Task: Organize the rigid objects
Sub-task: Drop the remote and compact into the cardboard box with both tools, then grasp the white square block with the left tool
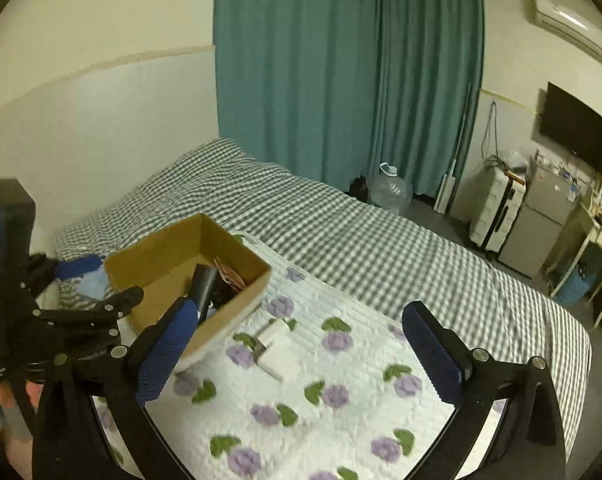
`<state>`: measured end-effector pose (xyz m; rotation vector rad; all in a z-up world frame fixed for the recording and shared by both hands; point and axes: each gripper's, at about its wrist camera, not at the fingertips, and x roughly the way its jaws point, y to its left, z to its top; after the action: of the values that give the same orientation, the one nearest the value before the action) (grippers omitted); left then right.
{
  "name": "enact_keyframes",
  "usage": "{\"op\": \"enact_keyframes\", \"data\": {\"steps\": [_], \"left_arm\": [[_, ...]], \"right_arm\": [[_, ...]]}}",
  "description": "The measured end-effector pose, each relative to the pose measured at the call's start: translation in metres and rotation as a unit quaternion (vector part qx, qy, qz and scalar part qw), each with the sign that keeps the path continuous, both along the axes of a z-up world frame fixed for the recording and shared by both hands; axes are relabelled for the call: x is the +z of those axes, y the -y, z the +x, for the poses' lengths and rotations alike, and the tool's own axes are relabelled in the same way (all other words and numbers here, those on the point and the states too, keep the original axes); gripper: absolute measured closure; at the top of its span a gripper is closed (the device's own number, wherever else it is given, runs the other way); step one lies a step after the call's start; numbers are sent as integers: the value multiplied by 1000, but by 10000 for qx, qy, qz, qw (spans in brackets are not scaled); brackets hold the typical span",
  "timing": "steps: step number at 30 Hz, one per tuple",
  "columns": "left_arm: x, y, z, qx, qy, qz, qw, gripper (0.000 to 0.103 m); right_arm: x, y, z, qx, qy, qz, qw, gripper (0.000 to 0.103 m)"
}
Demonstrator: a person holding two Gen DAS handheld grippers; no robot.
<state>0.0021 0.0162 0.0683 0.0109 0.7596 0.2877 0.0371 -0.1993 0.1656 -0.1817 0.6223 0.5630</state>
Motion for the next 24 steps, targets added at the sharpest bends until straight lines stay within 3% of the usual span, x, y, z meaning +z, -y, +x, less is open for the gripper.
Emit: {"op": "enact_keyframes", "data": {"steps": [4,8,12,16,24], "left_arm": [[-10,27,-6,61,35,-65,10000,33],[-35,53,-1,-3,-35,-88,10000,33],[-58,73,13,-40,-29,-119,9999,33],[-90,88,39,-65,-79,-232,9997,33],[-182,95,109,58,-1037,-191,9944,33]], "right_arm": [[0,31,0,-73,113,-68,9999,0],[-21,57,5,-82,25,61,9999,0],[-62,63,21,-88,53,-507,9987,0],[-107,63,41,13,-131,-664,9977,0],[-182,69,79,220,-450,-763,9958,0]]}}
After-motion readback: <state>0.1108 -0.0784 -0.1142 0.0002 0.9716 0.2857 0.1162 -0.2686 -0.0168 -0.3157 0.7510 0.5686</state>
